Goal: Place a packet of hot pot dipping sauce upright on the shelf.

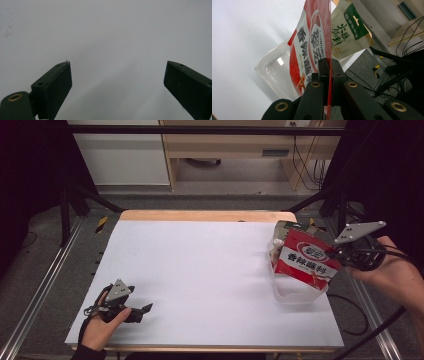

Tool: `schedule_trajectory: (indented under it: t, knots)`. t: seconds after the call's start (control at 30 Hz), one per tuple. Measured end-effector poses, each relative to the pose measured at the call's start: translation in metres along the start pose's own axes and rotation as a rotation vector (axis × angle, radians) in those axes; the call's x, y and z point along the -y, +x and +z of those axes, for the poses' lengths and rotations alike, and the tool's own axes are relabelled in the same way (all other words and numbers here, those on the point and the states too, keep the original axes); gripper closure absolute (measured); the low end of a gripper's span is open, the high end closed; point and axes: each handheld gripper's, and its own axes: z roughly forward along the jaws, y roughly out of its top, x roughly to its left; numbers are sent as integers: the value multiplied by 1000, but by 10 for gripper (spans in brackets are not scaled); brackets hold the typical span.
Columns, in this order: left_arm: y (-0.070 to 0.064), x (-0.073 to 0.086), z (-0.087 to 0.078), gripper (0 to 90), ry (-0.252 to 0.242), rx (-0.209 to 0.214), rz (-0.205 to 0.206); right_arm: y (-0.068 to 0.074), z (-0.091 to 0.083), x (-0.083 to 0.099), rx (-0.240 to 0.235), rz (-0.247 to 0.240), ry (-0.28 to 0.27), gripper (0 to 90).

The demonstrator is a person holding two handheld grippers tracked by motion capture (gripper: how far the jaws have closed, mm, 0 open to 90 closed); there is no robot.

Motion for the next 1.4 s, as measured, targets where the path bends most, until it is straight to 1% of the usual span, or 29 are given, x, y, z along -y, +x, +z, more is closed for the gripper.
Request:
schedule_trajectory:
  t: [0.13,0.23,0.33,0.43,0.5,0.63,1.07,1.1,1.17,1.3,1.4]
  knots:
    - [0,0,0,80,0,0,-1,3,10,1,-14,-2,5,900]
    - [0,0,0,80,0,0,-1,6,17,2,-24,-9,23,900]
    - [0,0,0,80,0,1,-1,7,24,4,-33,-2,35,900]
    - [0,0,0,80,0,1,0,8,30,6,-36,-7,51,900]
    - [0,0,0,80,1,2,0,8,32,7,-41,4,48,900]
    - [0,0,0,80,2,3,2,6,34,11,-44,19,44,900]
    - [0,0,0,80,2,4,2,3,33,20,-50,38,52,888]
    - [0,0,0,80,2,5,-1,3,33,20,-53,38,52,877]
    - [0,1,1,80,2,6,-5,3,32,19,-52,39,35,826]
    - [-1,1,0,80,2,8,-7,5,28,15,-40,37,5,696]
    - [-1,1,0,80,1,7,-4,6,25,10,-19,37,-13,560]
